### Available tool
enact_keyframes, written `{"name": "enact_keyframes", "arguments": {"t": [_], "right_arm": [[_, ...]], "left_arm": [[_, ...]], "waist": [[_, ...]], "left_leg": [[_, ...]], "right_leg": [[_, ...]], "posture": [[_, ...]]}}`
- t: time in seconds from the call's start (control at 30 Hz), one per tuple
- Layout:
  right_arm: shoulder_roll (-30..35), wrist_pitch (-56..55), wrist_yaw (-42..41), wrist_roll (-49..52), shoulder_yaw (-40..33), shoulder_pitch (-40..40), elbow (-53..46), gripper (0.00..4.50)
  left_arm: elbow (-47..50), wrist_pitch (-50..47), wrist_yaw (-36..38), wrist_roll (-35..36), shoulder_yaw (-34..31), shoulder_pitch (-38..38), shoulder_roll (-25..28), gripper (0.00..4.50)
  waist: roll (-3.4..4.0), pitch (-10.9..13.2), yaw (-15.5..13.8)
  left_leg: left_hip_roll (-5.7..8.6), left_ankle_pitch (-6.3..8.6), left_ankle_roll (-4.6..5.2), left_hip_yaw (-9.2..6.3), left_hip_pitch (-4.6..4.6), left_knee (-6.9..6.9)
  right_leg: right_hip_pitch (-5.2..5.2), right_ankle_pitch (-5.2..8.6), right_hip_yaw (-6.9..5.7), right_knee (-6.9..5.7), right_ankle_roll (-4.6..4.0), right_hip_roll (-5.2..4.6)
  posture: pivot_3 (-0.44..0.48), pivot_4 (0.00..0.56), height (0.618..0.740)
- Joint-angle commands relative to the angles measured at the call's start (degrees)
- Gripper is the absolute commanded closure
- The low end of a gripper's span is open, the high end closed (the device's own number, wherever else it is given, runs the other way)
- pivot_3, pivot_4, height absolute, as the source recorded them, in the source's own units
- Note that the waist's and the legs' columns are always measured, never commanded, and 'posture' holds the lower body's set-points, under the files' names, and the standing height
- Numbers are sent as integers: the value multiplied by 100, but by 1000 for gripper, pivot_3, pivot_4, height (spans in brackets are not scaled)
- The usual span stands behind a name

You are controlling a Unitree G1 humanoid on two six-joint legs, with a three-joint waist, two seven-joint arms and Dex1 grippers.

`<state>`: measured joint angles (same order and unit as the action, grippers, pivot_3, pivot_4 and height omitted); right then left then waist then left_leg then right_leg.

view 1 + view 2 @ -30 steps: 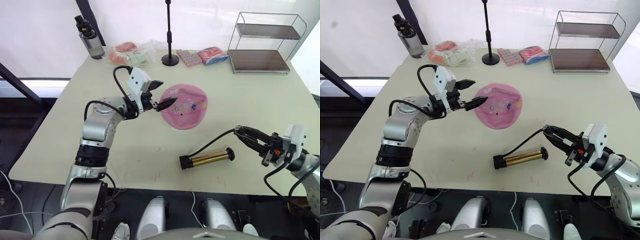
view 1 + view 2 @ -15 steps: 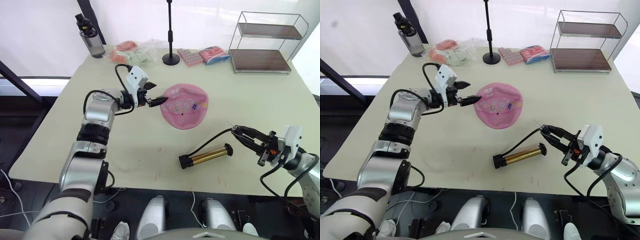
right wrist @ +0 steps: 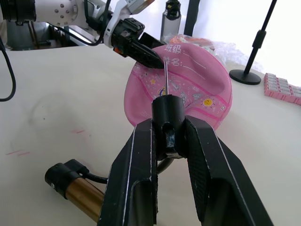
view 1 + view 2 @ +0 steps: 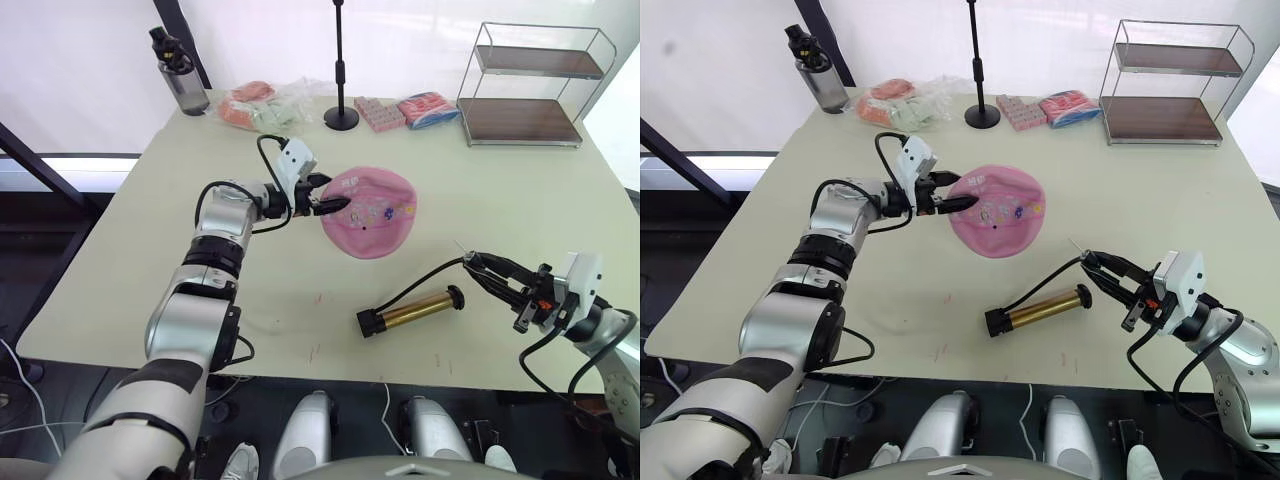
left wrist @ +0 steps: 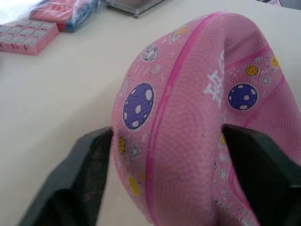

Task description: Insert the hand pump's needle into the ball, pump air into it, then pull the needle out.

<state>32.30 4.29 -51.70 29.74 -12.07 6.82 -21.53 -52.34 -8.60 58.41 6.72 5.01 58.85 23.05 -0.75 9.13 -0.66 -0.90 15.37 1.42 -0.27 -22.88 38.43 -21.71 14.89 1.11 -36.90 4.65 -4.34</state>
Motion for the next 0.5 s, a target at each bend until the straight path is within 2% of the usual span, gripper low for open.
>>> {"name": "enact_keyframes", "arguments": {"t": [0.03,0.17,0.4,0.5], "right_arm": [[-1,-94,37,63,-44,-16,-252,4157],[10,-11,74,82,15,-49,-289,4157],[141,972,614,151,277,-290,-686,4157],[300,1699,1013,43,490,-636,-921,4157]], "left_arm": [[13,137,-14,-22,-111,142,-4,2869],[39,204,-26,-36,-123,87,2,4468],[642,-3,-304,82,-246,-246,-119,4468],[1248,-315,-588,132,-271,-544,-271,4468]], "waist": [[-2,2,1],[-3,3,11],[-2,4,13],[-2,4,7]], "left_leg": [[0,0,0,0,0,0],[0,0,0,0,0,0],[0,0,0,-7,1,4],[-1,0,0,-14,1,9]], "right_leg": [[0,0,0,0,0,0],[0,0,0,0,0,0],[-1,0,1,-11,0,-1],[-1,0,0,-17,-1,-1]], "posture": [[0,150,736],[0,150,736],[0,150,736],[0,150,736]]}}
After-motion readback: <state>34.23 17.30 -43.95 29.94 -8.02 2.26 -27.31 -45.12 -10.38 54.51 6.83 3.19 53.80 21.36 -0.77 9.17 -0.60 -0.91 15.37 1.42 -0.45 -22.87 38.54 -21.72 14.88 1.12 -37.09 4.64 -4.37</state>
